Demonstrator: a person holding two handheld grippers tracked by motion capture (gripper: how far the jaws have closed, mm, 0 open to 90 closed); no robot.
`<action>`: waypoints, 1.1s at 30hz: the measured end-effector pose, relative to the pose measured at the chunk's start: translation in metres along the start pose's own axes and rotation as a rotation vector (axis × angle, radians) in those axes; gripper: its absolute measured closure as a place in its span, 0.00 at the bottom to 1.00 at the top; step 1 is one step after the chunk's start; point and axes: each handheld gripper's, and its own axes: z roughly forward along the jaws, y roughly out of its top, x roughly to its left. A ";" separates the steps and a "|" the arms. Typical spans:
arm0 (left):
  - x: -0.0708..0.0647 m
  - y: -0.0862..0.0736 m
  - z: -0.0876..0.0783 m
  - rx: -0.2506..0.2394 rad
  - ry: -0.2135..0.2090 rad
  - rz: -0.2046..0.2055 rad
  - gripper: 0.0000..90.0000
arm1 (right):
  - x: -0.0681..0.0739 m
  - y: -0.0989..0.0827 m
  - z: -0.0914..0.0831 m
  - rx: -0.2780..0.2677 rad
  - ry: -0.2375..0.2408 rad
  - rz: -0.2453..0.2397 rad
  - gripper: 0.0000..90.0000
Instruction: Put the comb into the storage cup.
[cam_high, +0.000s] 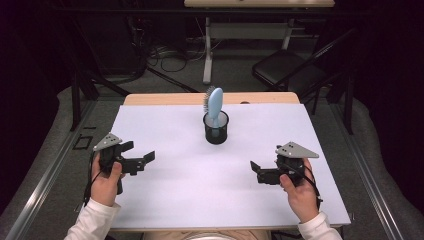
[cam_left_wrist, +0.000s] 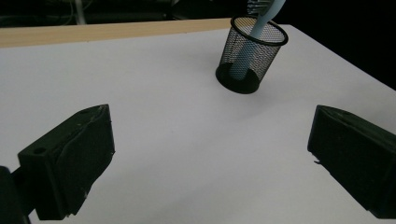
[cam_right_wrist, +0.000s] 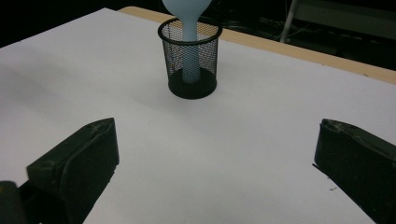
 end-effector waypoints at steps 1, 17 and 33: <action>0.000 -0.002 0.001 -0.004 0.003 0.003 0.01 | -0.001 -0.002 0.000 0.000 -0.001 0.002 0.00; 0.006 -0.025 0.009 -0.048 -0.032 0.008 0.01 | -0.011 -0.026 0.004 -0.053 -0.074 0.045 0.00; 0.017 -0.042 0.019 -0.046 -0.017 -0.002 0.01 | -0.016 -0.044 0.014 -0.054 -0.080 0.044 0.00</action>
